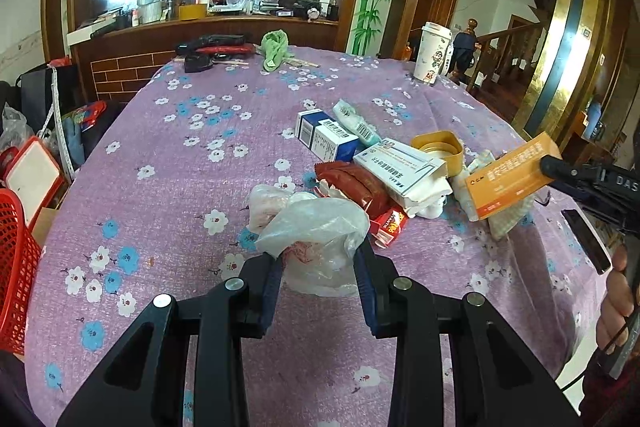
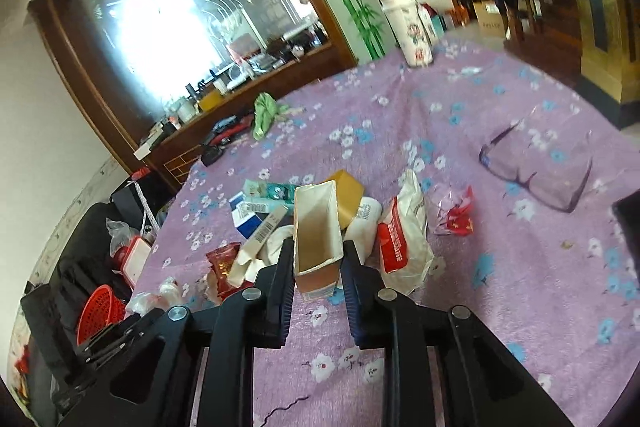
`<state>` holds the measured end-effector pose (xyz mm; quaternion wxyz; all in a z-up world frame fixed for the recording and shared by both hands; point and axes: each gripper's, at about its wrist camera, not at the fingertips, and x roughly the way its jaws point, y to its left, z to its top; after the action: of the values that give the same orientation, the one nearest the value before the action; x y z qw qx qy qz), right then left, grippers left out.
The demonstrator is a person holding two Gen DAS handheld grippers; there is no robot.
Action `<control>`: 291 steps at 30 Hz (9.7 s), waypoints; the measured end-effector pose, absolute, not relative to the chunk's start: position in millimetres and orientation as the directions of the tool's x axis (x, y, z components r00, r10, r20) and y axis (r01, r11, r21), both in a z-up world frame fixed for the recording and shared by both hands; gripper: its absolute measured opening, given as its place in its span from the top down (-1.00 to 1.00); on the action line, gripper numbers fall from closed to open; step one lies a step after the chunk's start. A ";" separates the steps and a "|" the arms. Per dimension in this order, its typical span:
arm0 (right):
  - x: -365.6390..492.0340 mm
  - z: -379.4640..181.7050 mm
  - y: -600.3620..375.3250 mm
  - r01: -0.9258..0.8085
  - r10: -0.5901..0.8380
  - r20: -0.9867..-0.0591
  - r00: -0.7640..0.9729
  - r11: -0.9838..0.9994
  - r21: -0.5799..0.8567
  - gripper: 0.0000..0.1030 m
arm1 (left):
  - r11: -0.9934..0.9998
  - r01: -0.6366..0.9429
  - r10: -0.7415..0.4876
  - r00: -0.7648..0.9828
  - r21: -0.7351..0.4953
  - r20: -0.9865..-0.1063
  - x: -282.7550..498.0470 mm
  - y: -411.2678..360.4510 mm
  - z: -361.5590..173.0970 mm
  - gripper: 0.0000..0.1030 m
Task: Collect trash
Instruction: 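Carry the bag and cup to the red wastebasket and release both, then return both tools to the table, then grasp the red snack wrapper with the left gripper, then grasp the brown wrapped candy with the right gripper, then carry the red wrapper and candy to the wastebasket and release both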
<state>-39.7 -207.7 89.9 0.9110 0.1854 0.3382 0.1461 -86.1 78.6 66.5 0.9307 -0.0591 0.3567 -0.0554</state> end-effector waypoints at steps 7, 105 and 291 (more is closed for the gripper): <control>-53.7 105.6 -189.9 -0.219 0.445 -0.535 0.718 0.875 0.433 0.55 | 0.987 0.058 -0.140 0.750 -0.147 -0.646 -94.9 82.2 75.6 0.36; -31.3 88.5 -170.8 -0.228 0.561 -0.552 0.617 0.799 0.557 -0.05 | 0.927 -0.018 -0.287 0.607 -0.374 -0.741 -50.8 93.2 58.9 -0.32; -68.6 79.7 15.4 -0.520 0.516 -0.717 0.468 0.817 0.249 0.31 | 0.981 -0.196 0.180 0.861 0.016 -0.476 -171.2 181.3 107.8 0.96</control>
<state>-68.6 15.4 79.7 0.8568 -0.0020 0.4178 0.3023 -171.2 181.3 107.8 0.9644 -0.0163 0.2453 0.0972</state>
